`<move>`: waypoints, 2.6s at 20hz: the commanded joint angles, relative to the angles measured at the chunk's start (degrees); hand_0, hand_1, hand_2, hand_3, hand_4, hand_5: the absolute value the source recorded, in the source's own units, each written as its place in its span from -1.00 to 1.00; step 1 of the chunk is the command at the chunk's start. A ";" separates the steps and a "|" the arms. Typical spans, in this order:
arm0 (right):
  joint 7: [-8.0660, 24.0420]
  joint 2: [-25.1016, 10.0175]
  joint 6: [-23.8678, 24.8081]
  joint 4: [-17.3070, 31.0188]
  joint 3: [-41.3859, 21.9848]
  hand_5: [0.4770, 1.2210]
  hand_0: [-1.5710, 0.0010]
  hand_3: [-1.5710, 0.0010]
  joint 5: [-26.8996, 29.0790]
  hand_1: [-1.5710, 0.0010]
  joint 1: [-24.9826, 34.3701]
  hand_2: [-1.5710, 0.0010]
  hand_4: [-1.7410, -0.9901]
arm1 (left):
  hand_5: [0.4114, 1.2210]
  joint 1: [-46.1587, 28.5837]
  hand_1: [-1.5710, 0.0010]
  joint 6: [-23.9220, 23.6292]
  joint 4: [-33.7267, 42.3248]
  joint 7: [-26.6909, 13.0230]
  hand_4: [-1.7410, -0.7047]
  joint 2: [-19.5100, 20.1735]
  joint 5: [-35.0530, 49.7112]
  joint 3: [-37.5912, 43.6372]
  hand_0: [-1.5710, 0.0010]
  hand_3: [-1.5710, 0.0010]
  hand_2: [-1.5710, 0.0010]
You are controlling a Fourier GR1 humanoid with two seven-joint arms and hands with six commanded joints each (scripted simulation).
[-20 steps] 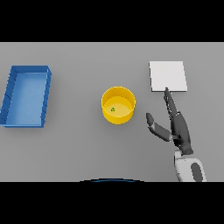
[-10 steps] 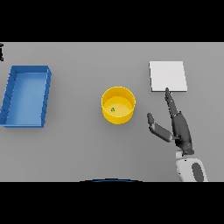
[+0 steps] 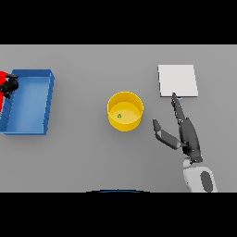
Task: Pick up the red beaker and tilt it to pour out 1 green nut into yellow bowl. Pick up the yellow bowl and place it on the metallic measuring scale.
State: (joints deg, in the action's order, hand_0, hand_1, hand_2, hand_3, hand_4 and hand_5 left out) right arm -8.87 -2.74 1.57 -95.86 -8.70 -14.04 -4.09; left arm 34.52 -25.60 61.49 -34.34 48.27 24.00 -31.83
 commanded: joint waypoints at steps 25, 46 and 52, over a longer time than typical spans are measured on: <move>4.90 -12.63 -8.86 0.12 -8.18 -0.38 1.00 1.00 -15.02 1.00 9.39 1.00 0.43 | -0.36 -1.06 0.99 8.85 2.84 12.77 0.97 2.73 -1.26 -2.41 0.99 0.99 0.99; -3.33 -19.15 -27.40 24.98 -31.65 -0.36 1.00 1.00 -38.52 1.00 41.74 1.00 0.28 | -0.32 -3.17 1.00 10.05 3.34 14.85 0.97 2.87 1.10 -1.32 1.00 1.00 1.00; -2.08 -16.51 -29.62 29.38 -32.98 -0.26 1.00 1.00 -38.88 1.00 44.21 1.00 0.18 | -0.32 -3.46 1.00 9.94 4.04 15.37 0.97 3.54 1.45 -0.84 1.00 1.00 1.00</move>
State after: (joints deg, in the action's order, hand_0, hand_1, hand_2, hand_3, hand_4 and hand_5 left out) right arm -10.91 -19.25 -28.05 -66.48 -41.68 -52.93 40.11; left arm 31.06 -15.66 65.53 -18.90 51.82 25.44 -32.67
